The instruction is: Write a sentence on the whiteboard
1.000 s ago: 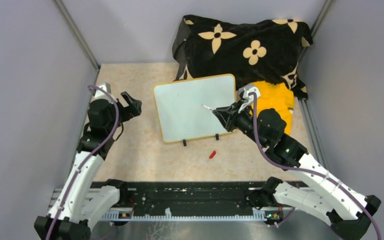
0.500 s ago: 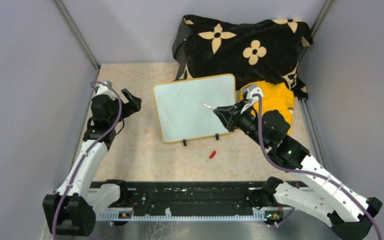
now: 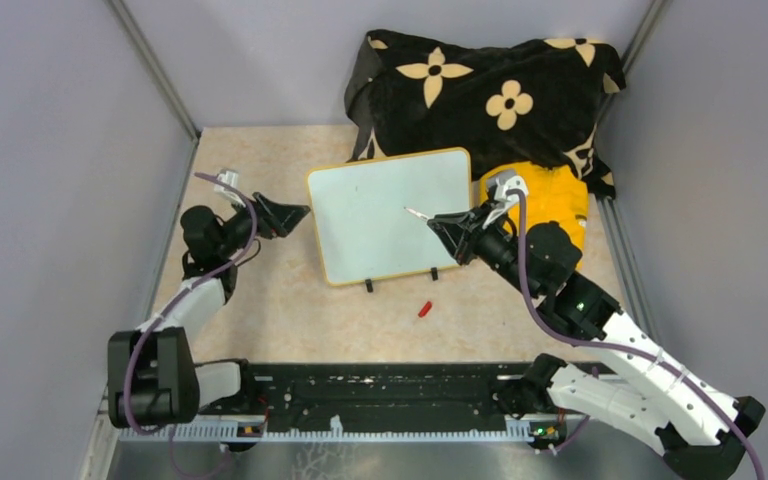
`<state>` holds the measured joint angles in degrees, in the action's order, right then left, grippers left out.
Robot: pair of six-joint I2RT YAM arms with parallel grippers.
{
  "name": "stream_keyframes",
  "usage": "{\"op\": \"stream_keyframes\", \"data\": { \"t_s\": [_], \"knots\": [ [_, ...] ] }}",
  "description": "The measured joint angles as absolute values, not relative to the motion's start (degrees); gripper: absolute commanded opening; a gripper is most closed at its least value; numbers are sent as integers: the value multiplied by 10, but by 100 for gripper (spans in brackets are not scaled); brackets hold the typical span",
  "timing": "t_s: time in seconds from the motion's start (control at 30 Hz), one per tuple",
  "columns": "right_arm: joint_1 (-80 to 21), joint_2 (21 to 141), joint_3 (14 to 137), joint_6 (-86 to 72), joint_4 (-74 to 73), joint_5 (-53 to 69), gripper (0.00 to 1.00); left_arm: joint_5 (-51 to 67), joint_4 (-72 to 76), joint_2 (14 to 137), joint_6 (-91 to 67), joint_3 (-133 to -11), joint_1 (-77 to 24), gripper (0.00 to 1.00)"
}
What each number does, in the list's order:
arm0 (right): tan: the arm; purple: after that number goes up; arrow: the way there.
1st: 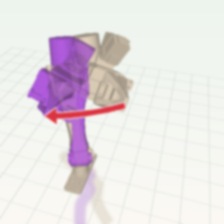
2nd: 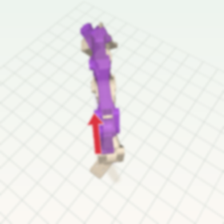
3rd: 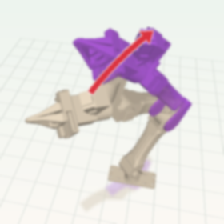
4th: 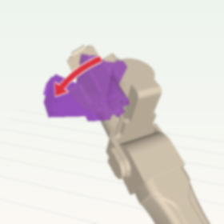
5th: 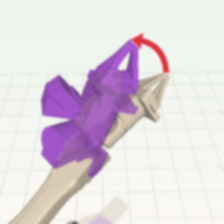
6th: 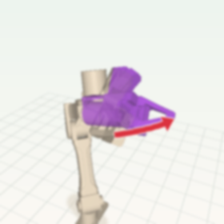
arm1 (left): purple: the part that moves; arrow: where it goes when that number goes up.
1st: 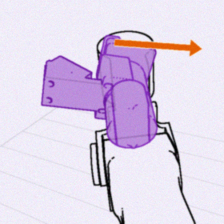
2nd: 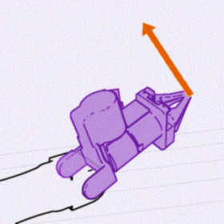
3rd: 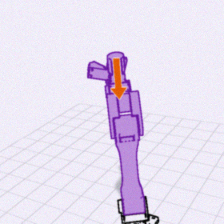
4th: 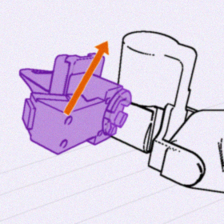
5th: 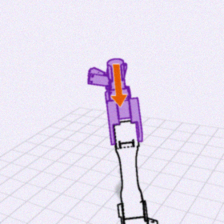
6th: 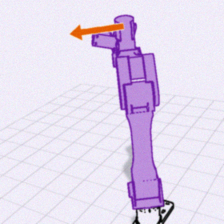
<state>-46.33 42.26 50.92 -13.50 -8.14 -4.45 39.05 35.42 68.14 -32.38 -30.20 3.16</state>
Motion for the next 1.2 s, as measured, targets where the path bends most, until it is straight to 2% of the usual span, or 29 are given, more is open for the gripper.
{"op": "stream_keyframes", "data": {
  "t_s": [0.3, 0.5, 0.87, 1.0, 1.2],
  "knots": [
    [-463, 403, 495, -135, -76, -46, 0, 550, 577, 797, -409, -286, 33, 99],
    [-463, 403, 483, -135, -64, -46, 0, 628, 629, 879, -424, -300, 34, 88],
    [-463, 416, 475, -135, -51, -41, 0, 688, 823, 1005, -495, -301, 30, 69],
    [-463, 426, 475, -135, -50, -38, 0, 701, 868, 1060, -541, -308, 27, 68],
    [-463, 444, 475, -136, -50, -34, 0, 706, 883, 1068, -549, -310, 21, 66]
  ]
}}
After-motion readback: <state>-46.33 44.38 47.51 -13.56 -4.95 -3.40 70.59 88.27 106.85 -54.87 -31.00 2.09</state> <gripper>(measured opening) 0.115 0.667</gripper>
